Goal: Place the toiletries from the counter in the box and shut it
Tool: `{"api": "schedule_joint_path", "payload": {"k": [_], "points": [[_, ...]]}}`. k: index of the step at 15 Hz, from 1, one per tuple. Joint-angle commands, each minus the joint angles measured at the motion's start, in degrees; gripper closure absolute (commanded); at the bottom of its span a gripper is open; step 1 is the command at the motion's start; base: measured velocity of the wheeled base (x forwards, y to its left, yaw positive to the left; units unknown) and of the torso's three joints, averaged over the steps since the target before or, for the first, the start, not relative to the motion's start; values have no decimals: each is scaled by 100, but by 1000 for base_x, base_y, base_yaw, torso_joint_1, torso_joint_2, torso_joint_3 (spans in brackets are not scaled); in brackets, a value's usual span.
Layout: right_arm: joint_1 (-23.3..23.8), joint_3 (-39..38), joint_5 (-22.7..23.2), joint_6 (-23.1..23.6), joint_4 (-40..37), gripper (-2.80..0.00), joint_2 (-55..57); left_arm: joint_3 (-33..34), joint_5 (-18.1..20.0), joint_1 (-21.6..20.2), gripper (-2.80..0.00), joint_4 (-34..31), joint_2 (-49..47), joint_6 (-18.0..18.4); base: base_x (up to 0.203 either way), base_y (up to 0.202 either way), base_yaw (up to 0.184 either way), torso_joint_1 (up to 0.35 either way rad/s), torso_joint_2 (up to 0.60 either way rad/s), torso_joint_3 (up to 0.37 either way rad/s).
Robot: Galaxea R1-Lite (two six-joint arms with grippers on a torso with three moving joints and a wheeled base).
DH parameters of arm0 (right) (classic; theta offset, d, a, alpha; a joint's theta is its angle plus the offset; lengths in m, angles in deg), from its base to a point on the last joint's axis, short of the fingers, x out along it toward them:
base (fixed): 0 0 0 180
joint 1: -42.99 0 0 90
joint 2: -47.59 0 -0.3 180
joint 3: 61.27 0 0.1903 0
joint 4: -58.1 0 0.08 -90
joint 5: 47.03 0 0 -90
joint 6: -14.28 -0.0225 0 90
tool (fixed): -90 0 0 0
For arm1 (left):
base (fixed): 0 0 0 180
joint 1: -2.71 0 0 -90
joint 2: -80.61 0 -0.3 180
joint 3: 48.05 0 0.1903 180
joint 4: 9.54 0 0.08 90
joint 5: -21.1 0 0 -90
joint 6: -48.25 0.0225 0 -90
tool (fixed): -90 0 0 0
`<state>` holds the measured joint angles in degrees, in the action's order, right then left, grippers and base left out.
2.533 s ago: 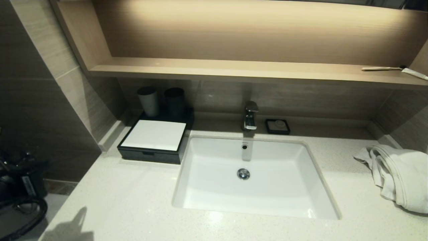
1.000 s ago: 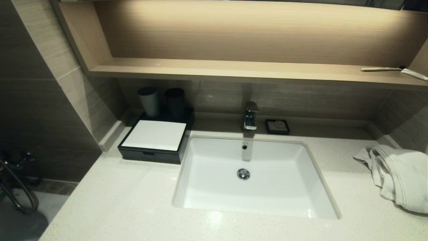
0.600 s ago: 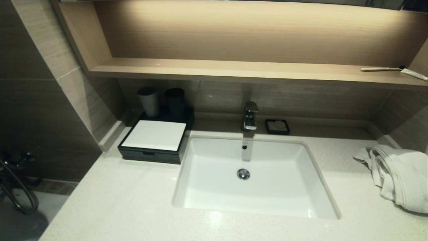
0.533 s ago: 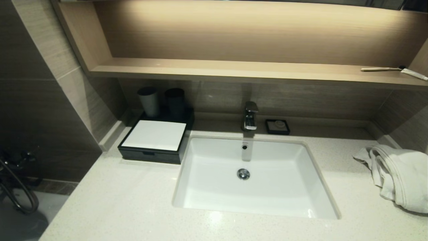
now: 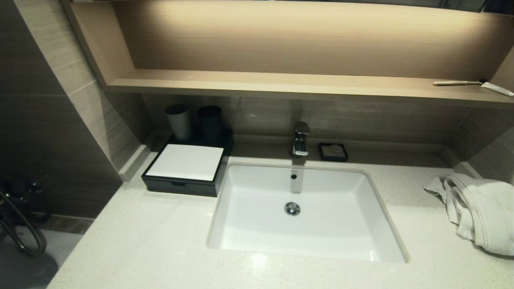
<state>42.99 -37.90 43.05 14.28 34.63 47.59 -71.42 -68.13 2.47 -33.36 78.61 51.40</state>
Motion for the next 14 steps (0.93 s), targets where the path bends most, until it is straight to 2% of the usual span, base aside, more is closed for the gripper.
{"api": "schedule_joint_path", "payload": {"k": [1, 14], "points": [[0, 0, 1, 0, 1, 0, 0, 0, 2, -2, 0, 10, -2, -16, 0, 0, 0, 0, 0, 0], [0, 0, 10, 9, 1, 0, 0, 0, 2, -1, 0, 10, -2, -24, 0, 0, 0, 0, 0, 0]]}}
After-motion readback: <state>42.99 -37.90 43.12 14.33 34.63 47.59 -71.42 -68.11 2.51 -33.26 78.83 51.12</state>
